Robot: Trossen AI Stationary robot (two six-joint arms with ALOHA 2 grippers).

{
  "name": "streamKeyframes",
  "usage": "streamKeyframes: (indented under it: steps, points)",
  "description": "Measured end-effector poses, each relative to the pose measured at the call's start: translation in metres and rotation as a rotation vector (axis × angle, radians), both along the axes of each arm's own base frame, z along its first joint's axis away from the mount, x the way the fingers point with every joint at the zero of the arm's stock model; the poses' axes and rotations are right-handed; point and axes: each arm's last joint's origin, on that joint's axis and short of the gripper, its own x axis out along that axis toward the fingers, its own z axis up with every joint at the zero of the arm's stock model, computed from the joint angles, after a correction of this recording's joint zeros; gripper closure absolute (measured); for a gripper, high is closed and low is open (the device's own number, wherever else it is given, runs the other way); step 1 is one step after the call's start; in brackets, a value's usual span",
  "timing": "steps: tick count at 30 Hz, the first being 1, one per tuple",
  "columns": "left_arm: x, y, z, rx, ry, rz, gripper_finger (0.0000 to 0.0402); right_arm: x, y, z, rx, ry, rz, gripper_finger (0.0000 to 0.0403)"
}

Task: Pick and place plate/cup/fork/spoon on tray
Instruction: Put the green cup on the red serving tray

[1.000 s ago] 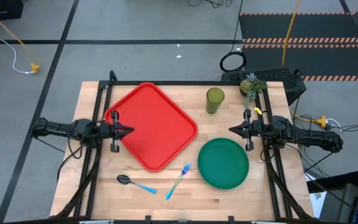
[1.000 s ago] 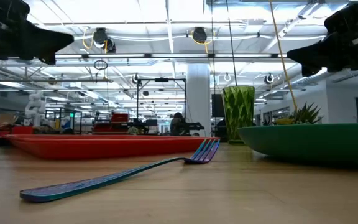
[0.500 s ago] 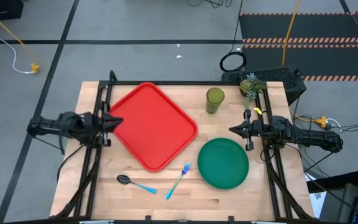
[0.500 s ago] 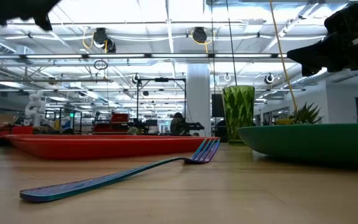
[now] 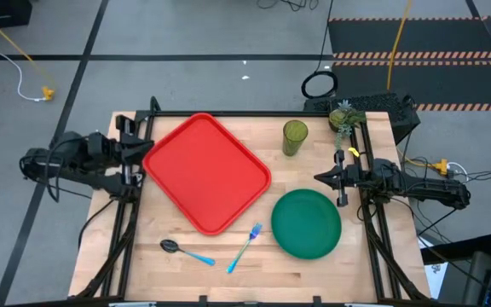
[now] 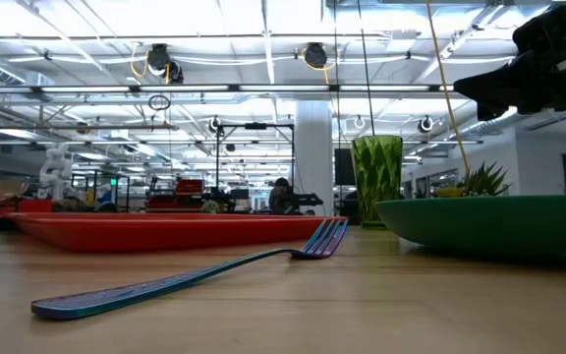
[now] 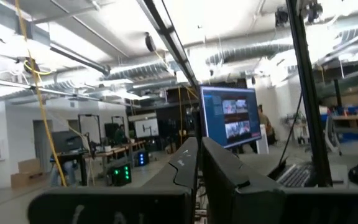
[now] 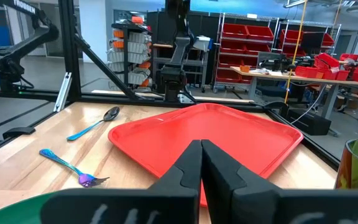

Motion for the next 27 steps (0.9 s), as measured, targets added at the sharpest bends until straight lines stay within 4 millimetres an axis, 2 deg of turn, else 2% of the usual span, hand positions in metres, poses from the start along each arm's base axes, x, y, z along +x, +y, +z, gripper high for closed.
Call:
streamKeyframes:
  steps: [12, 17, 22, 27]
  points:
    - [0.017, -0.003, 0.064, 0.031, 0.173, 0.001, 0.0376, 0.000, 0.000, 0.000, 0.001, 0.000, 0.000, 0.0403]
    - [0.029, -0.005, 0.080, 0.043, 0.271, 0.000, 0.0376, 0.000, 0.001, 0.000, 0.182, -0.001, 0.032, 0.0403]
    - [0.042, -0.007, 0.082, 0.062, 0.438, -0.002, 0.0376, 0.000, 0.001, 0.000, 0.336, 0.000, 0.035, 0.0403]
    - [0.059, -0.010, 0.071, 0.074, 0.562, -0.002, 0.0376, 0.000, 0.001, 0.000, 0.457, 0.001, 0.037, 0.0403]
